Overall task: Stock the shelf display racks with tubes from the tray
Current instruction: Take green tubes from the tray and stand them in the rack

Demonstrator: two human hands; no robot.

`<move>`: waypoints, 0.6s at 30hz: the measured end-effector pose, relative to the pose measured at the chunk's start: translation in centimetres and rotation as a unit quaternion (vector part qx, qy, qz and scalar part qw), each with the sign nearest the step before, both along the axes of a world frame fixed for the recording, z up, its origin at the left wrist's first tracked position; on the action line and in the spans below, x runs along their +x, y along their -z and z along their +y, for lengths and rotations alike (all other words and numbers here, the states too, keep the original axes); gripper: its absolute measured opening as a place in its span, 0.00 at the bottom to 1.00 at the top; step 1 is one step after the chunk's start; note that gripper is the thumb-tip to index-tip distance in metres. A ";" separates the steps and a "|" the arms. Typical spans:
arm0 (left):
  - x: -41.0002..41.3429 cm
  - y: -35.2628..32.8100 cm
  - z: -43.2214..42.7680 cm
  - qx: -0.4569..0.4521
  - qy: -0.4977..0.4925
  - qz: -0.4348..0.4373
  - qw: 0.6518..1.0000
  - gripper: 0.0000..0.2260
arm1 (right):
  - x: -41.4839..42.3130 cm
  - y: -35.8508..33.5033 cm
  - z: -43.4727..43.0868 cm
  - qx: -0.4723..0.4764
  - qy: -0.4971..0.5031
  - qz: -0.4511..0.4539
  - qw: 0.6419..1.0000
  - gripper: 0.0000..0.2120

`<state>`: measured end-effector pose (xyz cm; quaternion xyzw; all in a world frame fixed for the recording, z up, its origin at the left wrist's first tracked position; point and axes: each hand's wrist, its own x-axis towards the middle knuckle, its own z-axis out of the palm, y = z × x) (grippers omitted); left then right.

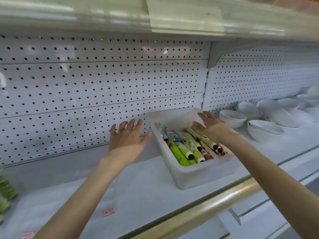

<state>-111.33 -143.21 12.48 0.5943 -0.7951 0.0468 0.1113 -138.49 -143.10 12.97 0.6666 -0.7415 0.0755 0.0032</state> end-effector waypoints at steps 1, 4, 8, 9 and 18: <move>-0.3 0.0 -0.2 0.002 0.007 0.005 1.000 0.25 | -0.3 0.0 -0.5 0.009 -0.001 -0.004 1.000 0.28; -1.0 0.1 -1.2 0.002 0.019 0.014 1.000 0.25 | -0.9 -0.2 -2.2 0.023 -0.012 -0.029 0.999 0.28; -2.0 -0.2 -2.2 0.001 0.024 0.020 1.000 0.25 | -1.6 -0.7 -4.8 0.047 -0.037 -0.042 0.997 0.25; -2.3 -0.3 -2.3 -0.001 0.023 0.020 1.000 0.26 | -1.8 -0.7 -5.6 0.058 -0.039 -0.046 0.996 0.25; -5.1 -0.2 -3.7 0.006 0.027 0.052 0.998 0.27 | -2.1 2.0 -10.4 0.197 0.000 -0.084 0.977 0.23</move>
